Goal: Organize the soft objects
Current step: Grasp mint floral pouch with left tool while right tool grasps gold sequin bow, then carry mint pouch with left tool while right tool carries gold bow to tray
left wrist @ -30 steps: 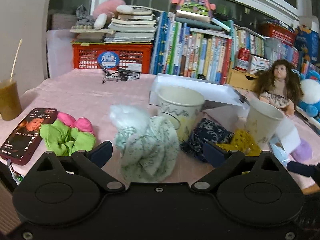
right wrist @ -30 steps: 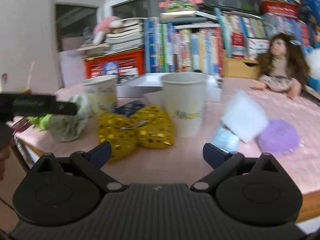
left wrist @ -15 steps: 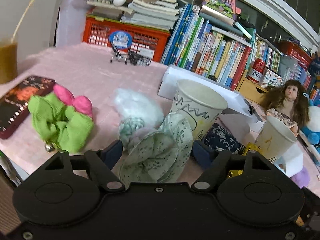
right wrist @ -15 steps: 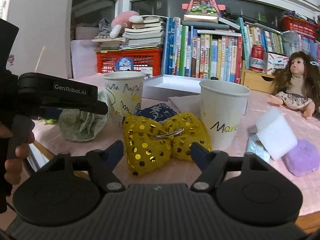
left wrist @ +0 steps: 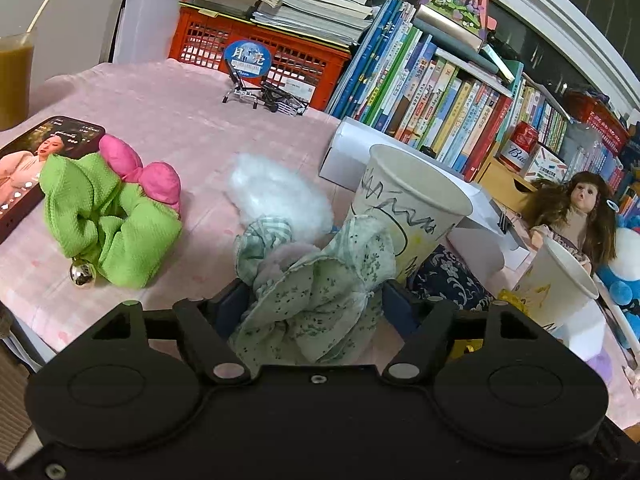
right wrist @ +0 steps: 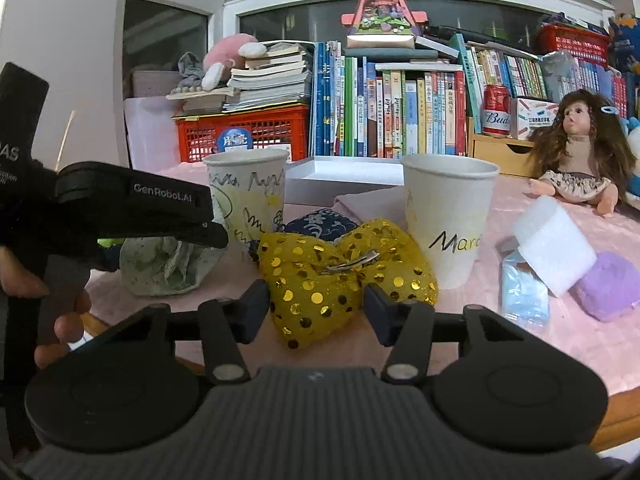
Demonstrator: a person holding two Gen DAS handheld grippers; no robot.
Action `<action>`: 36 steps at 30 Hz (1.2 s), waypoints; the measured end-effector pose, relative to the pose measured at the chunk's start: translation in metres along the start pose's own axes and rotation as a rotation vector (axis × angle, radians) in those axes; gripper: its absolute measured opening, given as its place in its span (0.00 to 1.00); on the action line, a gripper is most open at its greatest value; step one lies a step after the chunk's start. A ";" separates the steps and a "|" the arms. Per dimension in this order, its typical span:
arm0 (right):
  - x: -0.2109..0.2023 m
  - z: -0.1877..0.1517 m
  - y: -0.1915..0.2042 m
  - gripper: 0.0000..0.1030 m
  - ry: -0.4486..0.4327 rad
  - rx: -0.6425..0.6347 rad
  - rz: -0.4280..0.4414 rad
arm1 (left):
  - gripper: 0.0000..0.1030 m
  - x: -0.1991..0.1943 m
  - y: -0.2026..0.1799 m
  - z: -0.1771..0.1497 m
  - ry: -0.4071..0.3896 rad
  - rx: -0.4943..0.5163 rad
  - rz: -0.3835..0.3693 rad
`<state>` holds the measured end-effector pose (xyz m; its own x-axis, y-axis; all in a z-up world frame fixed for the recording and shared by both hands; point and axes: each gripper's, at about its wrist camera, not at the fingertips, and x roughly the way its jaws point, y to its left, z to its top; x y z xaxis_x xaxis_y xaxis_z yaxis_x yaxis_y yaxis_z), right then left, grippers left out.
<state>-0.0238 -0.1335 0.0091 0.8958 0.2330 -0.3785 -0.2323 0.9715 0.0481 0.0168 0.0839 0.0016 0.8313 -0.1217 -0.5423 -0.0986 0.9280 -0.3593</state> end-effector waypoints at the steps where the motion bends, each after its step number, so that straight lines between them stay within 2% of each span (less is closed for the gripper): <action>1: 0.001 0.000 0.001 0.57 -0.002 -0.001 -0.003 | 0.69 0.000 0.000 0.000 -0.001 -0.002 0.001; 4: 0.003 -0.002 0.005 0.57 -0.003 -0.011 -0.009 | 0.68 0.001 -0.001 0.000 -0.006 -0.007 0.010; 6: 0.005 -0.003 0.007 0.52 0.001 -0.015 -0.013 | 0.52 0.001 -0.004 -0.001 -0.006 0.001 0.026; 9: 0.006 -0.003 0.008 0.44 0.001 -0.010 -0.012 | 0.42 -0.002 -0.002 -0.003 -0.002 0.004 0.020; 15: 0.001 0.001 0.005 0.35 0.013 -0.015 0.000 | 0.33 -0.014 0.000 -0.006 -0.006 0.012 0.015; 27: -0.037 0.009 -0.009 0.33 -0.013 -0.065 0.003 | 0.30 -0.051 -0.011 -0.012 -0.051 0.073 -0.005; 36: -0.058 0.023 -0.014 0.32 -0.082 -0.083 0.006 | 0.30 -0.072 -0.022 -0.002 -0.087 0.094 -0.036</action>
<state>-0.0639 -0.1593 0.0515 0.9216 0.2451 -0.3010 -0.2653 0.9638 -0.0278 -0.0417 0.0719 0.0473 0.8782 -0.1287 -0.4606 -0.0190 0.9530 -0.3025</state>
